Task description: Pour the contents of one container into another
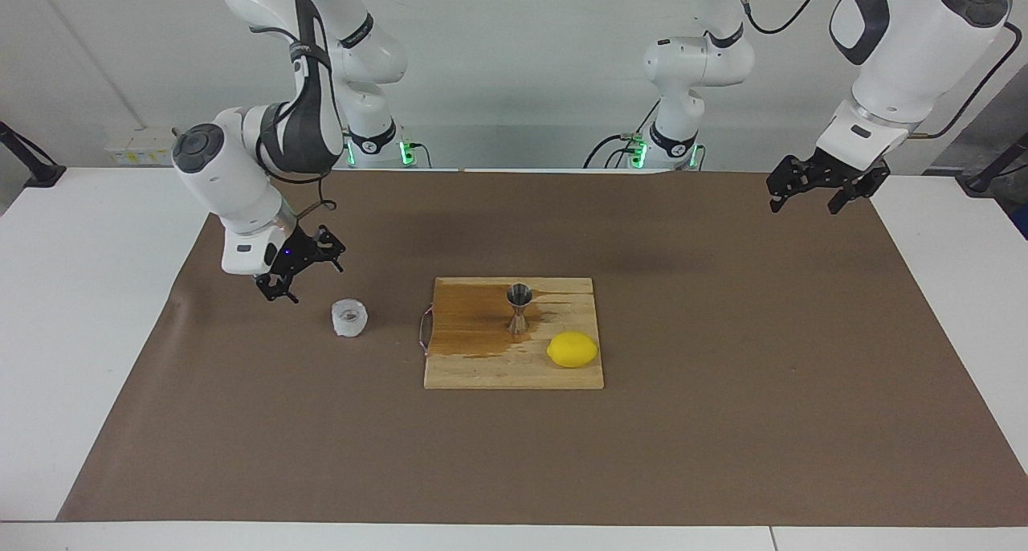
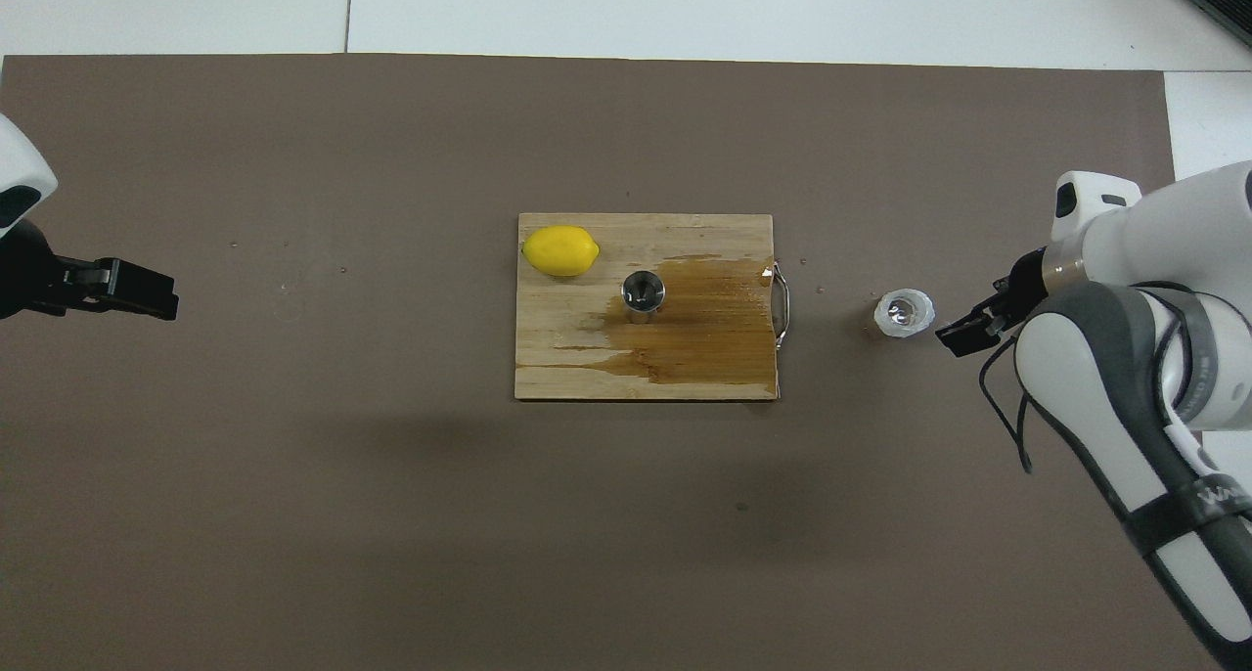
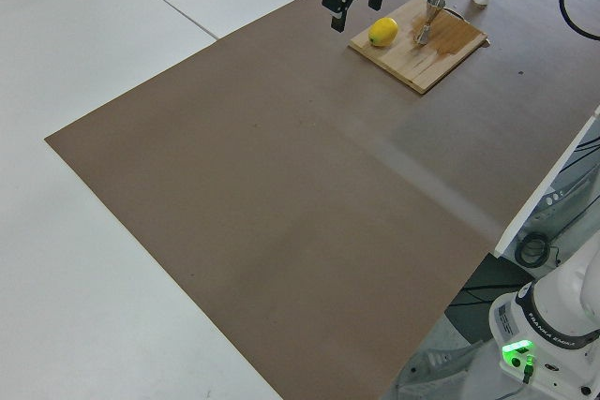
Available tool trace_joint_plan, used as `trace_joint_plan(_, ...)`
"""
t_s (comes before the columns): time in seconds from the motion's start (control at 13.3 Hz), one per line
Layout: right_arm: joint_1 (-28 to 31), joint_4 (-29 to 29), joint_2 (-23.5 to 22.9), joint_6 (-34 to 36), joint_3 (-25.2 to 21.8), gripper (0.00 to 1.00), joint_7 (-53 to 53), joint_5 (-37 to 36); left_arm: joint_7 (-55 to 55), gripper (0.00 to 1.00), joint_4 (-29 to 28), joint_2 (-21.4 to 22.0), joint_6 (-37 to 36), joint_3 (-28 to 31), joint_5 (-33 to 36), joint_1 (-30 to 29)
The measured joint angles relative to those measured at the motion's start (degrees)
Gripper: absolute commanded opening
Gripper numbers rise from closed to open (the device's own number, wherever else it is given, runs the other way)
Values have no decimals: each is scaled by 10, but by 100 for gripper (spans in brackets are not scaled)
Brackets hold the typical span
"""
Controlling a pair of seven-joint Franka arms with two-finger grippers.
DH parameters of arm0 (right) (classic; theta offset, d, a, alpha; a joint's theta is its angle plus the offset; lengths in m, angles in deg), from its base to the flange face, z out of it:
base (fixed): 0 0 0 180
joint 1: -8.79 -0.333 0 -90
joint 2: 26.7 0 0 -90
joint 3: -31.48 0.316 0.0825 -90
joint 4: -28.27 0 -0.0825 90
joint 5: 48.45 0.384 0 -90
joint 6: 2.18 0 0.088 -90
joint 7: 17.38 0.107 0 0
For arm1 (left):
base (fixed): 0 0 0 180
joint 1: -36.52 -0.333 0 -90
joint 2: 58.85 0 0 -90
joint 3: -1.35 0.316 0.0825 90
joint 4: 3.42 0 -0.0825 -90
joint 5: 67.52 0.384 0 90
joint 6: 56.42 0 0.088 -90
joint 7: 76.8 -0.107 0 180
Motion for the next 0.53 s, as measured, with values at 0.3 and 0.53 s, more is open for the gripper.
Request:
trace_joint_plan(0.3,-38,-67,19,119,2,100,283,-23,0,100,0,0,0,0,0,0)
trace_joint_plan(0.53,-36,-152,45,234,2,100,392,-21,0,100,0,0,0,0,0,0)
